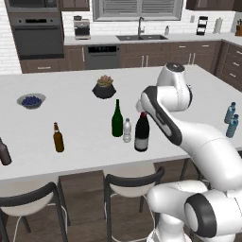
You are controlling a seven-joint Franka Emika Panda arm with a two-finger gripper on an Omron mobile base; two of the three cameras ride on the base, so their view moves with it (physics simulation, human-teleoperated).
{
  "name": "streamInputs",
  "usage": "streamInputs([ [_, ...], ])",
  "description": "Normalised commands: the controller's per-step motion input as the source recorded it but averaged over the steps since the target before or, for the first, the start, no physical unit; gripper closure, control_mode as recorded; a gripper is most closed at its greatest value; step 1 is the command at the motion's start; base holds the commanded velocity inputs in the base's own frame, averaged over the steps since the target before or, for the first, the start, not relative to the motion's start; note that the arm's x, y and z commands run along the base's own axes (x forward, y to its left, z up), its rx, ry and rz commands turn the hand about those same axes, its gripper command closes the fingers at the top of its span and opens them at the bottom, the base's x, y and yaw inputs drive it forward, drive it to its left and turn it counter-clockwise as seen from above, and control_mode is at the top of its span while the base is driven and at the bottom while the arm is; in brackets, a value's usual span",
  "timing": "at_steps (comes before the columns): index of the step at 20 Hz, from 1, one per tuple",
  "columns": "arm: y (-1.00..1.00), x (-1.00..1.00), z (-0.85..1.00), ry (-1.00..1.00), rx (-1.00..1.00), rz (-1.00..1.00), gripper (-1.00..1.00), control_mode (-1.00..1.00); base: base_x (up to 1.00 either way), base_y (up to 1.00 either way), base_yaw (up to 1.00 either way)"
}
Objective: Move the plastic bottles in the middle to the plastics group, and the glass bottles in the middle to the glass group.
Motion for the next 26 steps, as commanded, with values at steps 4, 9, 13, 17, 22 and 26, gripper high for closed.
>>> streamInputs([
  [4, 0.00, 0.05, -0.32, 0.00, 0.00, 0.00, -1.00, -1.00, 0.00, 0.00, 0.00],
  [9, 0.00, 0.02, -0.46, 0.00, 0.00, 0.00, -1.00, -1.00, 0.00, 0.00, 0.00],
  [13, 0.00, 0.26, -0.20, 0.00, 0.00, 0.00, -1.00, -1.00, 0.00, 0.00, 0.00],
  [17, 0.00, 0.18, -0.14, 0.00, 0.00, 0.00, -1.00, -1.00, 0.00, 0.00, 0.00],
  [22, 0.00, 0.11, -0.09, 0.00, 0.00, 0.00, -1.00, -1.00, 0.00, 0.00, 0.00],
  [26, 0.00, 0.21, -0.15, 0.00, 0.00, 0.00, -1.00, -1.00, 0.00, 0.00, 0.00],
])
